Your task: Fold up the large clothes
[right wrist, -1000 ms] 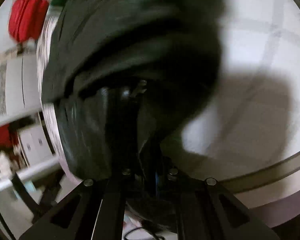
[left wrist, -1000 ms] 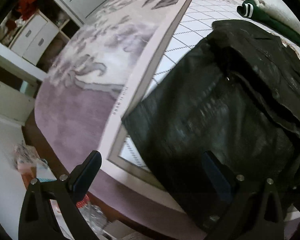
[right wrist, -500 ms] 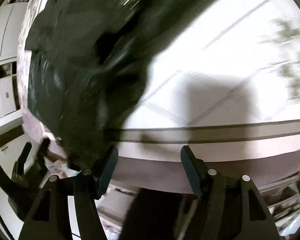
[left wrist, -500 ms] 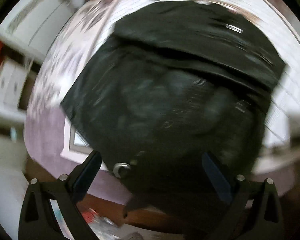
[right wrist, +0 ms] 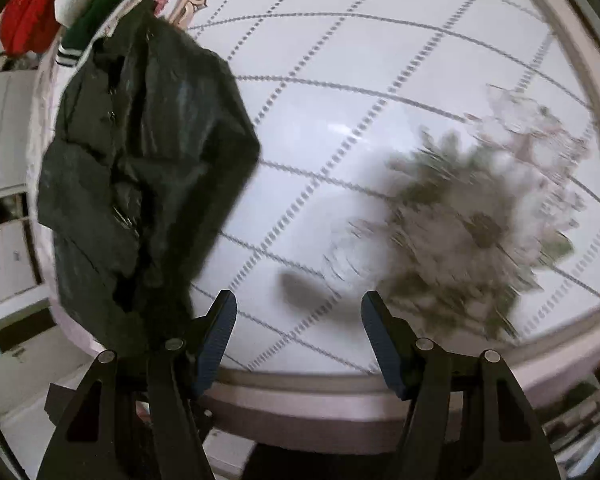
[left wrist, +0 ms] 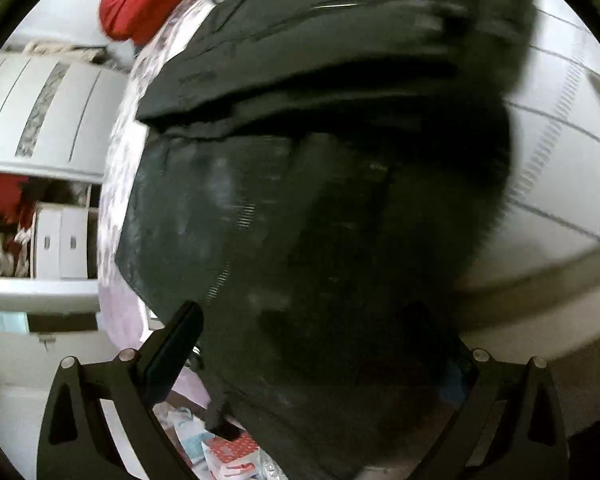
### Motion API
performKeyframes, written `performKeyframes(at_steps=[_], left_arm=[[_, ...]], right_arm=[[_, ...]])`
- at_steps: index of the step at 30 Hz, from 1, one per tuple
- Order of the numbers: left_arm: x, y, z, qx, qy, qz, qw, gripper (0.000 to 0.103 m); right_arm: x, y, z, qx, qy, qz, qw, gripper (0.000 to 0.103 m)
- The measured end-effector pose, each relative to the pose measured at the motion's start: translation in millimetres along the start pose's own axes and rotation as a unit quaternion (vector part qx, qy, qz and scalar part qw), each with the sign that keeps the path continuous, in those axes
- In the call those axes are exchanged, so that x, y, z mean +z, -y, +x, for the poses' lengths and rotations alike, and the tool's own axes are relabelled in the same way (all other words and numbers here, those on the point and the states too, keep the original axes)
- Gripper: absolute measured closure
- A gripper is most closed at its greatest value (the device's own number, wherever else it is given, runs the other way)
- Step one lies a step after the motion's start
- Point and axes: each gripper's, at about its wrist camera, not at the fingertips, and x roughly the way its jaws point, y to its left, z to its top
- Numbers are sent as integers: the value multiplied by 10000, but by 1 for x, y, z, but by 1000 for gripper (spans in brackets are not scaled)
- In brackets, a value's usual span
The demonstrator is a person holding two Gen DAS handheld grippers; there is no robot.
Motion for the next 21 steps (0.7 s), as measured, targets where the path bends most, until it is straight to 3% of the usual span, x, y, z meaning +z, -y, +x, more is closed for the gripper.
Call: performKeyframes(at_steps=[2, 4, 5, 6, 11, 13, 15, 16, 17, 21], left_arm=[[4, -12, 8, -175, -48, -152, 9997, 2], [5, -18, 9, -431, 46, -222, 9988, 26], [4, -19, 7, -574, 124, -249, 9980, 52], [3, -20, 3, -650, 243, -247, 9973, 68], [0, -29, -8, -816, 549, -284, 9947, 86], [0, -30, -12, -1008, 608, -270, 9927, 101], [0, -25, -21, -1015, 678, -205, 9923, 100], [2, -25, -20, -1035, 701, -173, 9920, 100], [2, -25, -22, -1058, 730, -145, 9916, 101], [-3, -31, -38, -1219, 837, -111, 9889, 101]], right_arm=[[10, -1, 7, 484, -40, 10, 9988, 36], [21, 1, 17, 1132, -172, 102, 9934, 29], [26, 0, 24, 1465, -254, 173, 9887, 22], [30, 0, 30, 1738, -314, 241, 9840, 20], [39, -26, 65, 2635, -441, 483, 9624, 19], [46, -37, 76, 2817, -450, 577, 9567, 19], [50, -51, 86, 2843, -382, 738, 9551, 19], [52, -59, 87, 2816, -256, 793, 9559, 26], [53, -65, 87, 2703, -198, 818, 9591, 64], [46, -77, 71, 2455, -67, 800, 9661, 77]])
